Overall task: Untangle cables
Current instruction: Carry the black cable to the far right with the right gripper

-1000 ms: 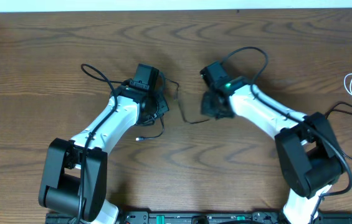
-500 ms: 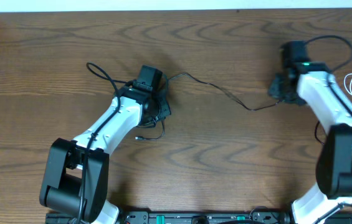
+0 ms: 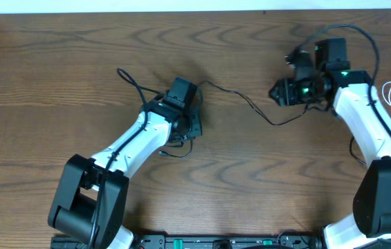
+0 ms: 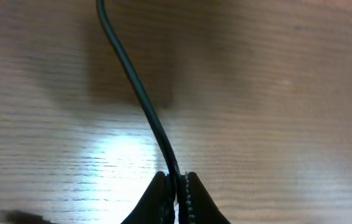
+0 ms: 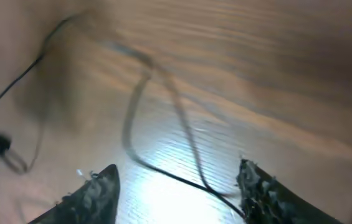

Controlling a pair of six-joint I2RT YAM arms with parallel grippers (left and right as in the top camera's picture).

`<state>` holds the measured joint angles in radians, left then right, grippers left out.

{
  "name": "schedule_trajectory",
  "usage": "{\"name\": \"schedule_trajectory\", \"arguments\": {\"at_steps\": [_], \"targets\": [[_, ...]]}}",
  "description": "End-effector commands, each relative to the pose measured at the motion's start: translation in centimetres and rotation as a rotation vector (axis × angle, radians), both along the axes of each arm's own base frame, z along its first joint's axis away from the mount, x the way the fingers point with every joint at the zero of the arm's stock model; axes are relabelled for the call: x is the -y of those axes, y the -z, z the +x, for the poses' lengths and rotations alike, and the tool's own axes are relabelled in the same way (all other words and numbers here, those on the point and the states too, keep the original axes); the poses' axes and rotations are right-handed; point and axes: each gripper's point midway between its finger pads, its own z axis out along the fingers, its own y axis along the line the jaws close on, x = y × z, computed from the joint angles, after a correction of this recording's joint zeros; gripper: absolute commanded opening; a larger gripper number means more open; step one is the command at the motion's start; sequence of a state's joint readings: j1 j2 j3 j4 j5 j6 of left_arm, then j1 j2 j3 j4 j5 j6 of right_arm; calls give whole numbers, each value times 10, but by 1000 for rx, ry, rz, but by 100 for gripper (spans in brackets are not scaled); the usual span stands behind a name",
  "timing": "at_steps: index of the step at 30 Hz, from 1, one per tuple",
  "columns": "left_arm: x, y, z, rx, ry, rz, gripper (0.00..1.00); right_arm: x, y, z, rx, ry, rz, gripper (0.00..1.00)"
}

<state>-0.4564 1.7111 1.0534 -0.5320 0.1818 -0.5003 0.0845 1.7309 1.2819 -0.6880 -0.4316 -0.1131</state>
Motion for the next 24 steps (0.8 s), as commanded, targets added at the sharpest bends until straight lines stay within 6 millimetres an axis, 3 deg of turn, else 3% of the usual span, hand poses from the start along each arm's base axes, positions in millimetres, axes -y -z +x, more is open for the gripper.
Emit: {"name": "schedule_trajectory", "arguments": {"at_steps": [1, 17, 19, 20, 22, 24], "targets": [[8, 3, -6, 10, 103, 18, 8, -24, 2, -8, 75, -231, -9, 60], [14, 3, -10, 15, 132, 19, 8, -71, 81, -33, -122, -368, 47, 53], [14, 3, -10, 15, 132, 20, 8, -75, 90, -35, -138, -381, 46, 42], [14, 3, -10, 15, 132, 20, 8, -78, 94, -36, -145, -383, 46, 31], [14, 3, -10, 14, 132, 20, 8, -80, 97, -36, -153, -375, 49, 1], [14, 3, -10, 14, 132, 19, 8, -81, 96, -33, -162, -339, 58, 1]]}}
